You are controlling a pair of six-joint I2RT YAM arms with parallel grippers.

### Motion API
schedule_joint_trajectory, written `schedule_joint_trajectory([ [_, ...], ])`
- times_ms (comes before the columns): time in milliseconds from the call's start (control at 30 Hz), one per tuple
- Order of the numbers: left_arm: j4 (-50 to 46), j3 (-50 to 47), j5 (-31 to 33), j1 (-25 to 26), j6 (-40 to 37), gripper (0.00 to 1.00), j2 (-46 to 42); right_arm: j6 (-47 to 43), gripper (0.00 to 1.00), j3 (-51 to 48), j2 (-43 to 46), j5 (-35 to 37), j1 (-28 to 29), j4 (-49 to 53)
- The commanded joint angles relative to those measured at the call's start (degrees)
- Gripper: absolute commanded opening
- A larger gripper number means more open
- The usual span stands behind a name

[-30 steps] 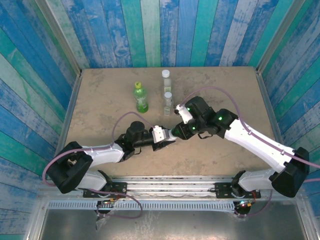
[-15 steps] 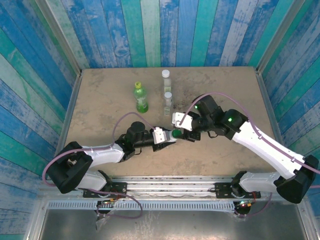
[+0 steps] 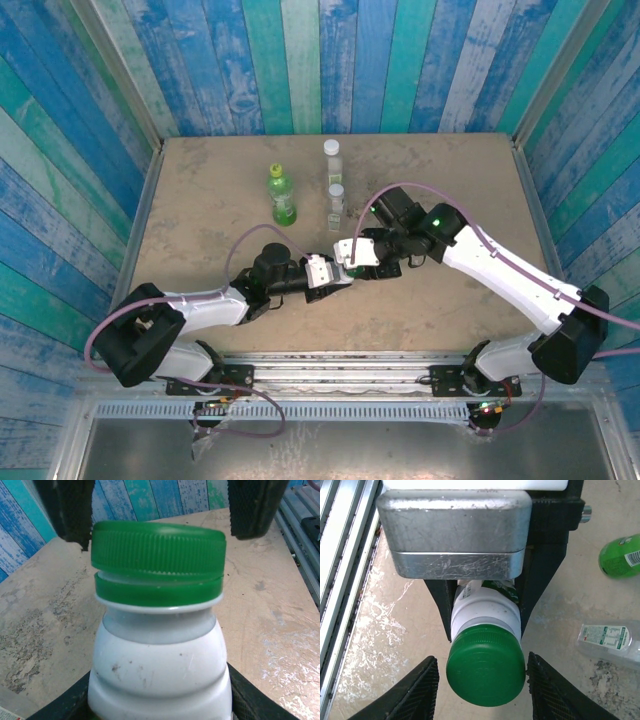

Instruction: Screw on the bottle caps

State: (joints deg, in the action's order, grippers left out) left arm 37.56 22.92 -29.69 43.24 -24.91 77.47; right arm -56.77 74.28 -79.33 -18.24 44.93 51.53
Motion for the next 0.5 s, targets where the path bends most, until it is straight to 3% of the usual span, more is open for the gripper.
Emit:
schedule_joint_trajectory([
  [0, -0.17, 1.36, -0.81, 0.22, -0.73, 0.47, -1.04, -0.86, 0.47, -0.01, -0.23, -0.48, 0.0, 2.15],
  [133, -0.38, 1.35, -0.76, 0.19, -0.69, 0.47, -1.14, -0.15, 0.44, 0.18, -1.13, -0.39, 0.16, 2.03],
  [467, -0.38, 1.37, -0.72, 0.12, -0.76, 0.47, -1.01, 0.15, 0.48, -0.04, -1.88, 0.34, 0.33, 1.31],
])
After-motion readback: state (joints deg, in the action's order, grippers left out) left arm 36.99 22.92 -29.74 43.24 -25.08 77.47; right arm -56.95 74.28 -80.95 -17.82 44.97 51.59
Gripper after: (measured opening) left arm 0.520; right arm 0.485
